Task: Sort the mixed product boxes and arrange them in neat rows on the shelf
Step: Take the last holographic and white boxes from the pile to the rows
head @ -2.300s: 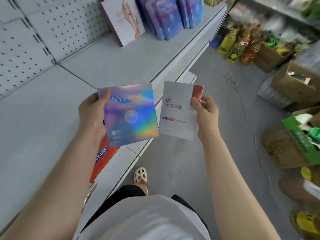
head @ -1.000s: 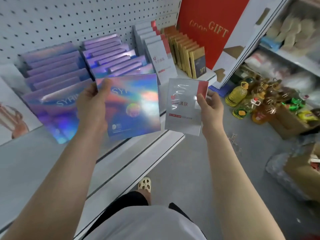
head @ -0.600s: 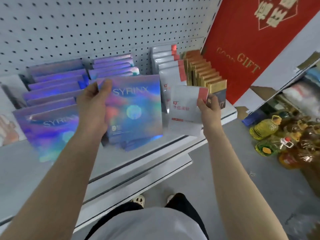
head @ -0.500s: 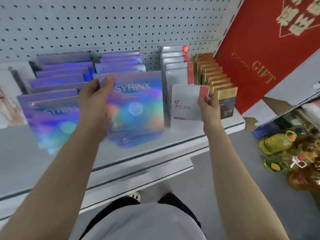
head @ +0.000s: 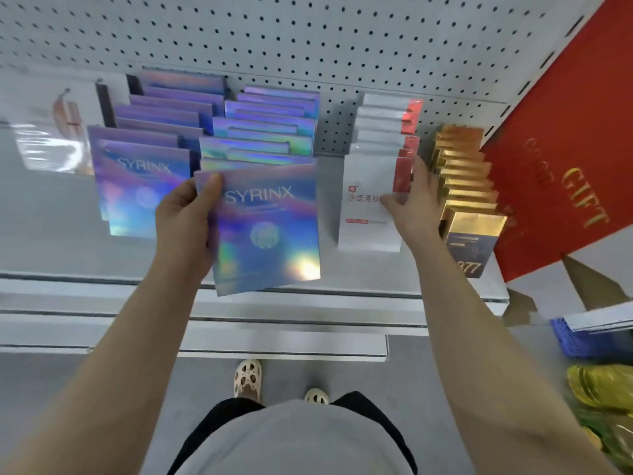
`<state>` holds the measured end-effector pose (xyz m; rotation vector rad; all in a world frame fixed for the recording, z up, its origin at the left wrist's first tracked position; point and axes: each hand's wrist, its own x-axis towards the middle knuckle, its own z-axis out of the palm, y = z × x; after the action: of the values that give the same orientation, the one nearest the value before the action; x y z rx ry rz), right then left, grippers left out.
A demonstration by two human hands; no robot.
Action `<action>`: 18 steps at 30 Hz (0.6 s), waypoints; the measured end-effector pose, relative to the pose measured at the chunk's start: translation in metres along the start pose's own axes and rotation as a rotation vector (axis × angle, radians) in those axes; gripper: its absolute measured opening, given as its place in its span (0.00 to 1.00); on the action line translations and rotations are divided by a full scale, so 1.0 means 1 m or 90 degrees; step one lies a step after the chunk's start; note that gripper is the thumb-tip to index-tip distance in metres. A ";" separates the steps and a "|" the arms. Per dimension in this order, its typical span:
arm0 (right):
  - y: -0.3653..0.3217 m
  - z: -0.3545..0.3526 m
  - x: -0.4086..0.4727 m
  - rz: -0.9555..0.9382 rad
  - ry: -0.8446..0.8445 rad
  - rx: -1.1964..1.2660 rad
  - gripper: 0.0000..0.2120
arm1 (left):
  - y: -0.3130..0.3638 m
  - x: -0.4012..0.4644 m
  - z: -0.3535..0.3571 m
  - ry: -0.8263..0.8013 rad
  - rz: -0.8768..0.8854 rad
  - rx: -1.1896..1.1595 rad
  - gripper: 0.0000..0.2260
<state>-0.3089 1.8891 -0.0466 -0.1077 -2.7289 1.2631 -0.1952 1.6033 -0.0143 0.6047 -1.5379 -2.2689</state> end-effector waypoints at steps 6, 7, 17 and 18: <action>0.001 0.007 -0.007 -0.061 0.064 -0.160 0.34 | 0.000 -0.011 -0.001 0.042 0.002 -0.003 0.05; -0.002 0.007 -0.008 -0.074 0.082 -0.197 0.35 | 0.000 -0.013 -0.002 0.044 0.003 -0.003 0.05; -0.106 0.058 -0.049 -0.398 -0.164 0.088 0.12 | -0.001 -0.027 -0.049 0.077 -0.025 0.022 0.05; -0.114 0.067 -0.054 -0.406 -0.226 0.071 0.12 | 0.000 -0.026 -0.058 0.072 -0.030 0.021 0.07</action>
<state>-0.2664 1.7588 -0.0074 0.9977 -2.5892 1.3063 -0.1433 1.5699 -0.0289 0.7708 -1.5241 -2.2067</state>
